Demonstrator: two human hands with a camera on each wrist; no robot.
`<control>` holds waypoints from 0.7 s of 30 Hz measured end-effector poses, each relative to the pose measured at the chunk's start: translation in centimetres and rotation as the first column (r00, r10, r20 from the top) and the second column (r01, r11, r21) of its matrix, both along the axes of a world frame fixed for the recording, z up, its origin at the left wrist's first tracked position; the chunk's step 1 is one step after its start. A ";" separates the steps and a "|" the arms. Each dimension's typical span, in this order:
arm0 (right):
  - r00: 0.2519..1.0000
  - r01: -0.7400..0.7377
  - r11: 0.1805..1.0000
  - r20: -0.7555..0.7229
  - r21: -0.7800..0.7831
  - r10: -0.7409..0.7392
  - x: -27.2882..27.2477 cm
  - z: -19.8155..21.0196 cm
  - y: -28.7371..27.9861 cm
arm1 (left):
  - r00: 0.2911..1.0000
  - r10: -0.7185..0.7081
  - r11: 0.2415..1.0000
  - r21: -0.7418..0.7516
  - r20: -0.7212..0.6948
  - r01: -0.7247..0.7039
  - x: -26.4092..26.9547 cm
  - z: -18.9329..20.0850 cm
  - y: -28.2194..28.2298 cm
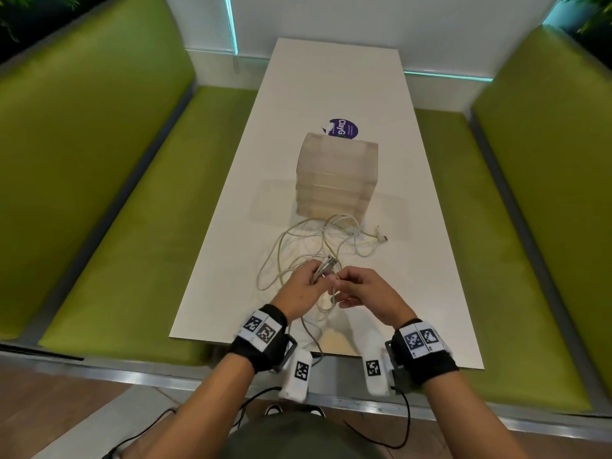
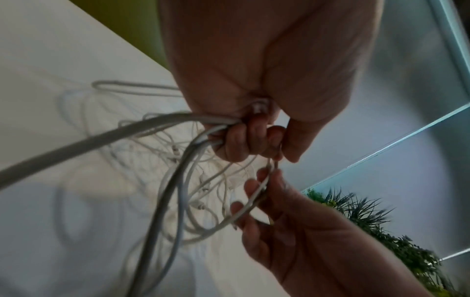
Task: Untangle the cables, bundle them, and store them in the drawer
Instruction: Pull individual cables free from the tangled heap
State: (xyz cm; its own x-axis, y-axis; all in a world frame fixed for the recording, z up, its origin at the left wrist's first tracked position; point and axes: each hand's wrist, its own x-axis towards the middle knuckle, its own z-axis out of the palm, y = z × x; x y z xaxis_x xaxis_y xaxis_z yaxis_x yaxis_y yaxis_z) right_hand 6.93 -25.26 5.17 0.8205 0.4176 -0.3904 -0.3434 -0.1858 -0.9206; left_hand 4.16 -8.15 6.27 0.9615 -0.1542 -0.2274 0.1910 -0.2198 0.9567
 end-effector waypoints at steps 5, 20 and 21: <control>0.995 0.093 0.992 0.016 0.081 -0.095 0.0 0.5 0.7 | 0.987 0.160 0.982 -0.103 -0.019 -0.161 0.4 -0.5 -0.9; 0.891 0.439 0.890 0.066 0.120 -0.449 2.3 1.0 0.7 | 0.992 0.123 0.972 -0.201 -0.028 -0.126 -0.4 -0.4 2.3; 0.897 0.430 0.899 0.076 0.082 -0.436 2.6 0.8 0.5 | 0.992 0.127 0.966 -0.223 -0.027 -0.130 -0.4 -0.4 2.5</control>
State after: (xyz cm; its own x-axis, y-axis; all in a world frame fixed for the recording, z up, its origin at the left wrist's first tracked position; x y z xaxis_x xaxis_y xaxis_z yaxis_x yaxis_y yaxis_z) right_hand 9.57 -24.77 5.93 0.9561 0.0334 -0.2910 -0.2918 0.0200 -0.9563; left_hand 3.74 -5.66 5.91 0.9738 -0.0783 -0.2134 0.2160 0.0270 0.9760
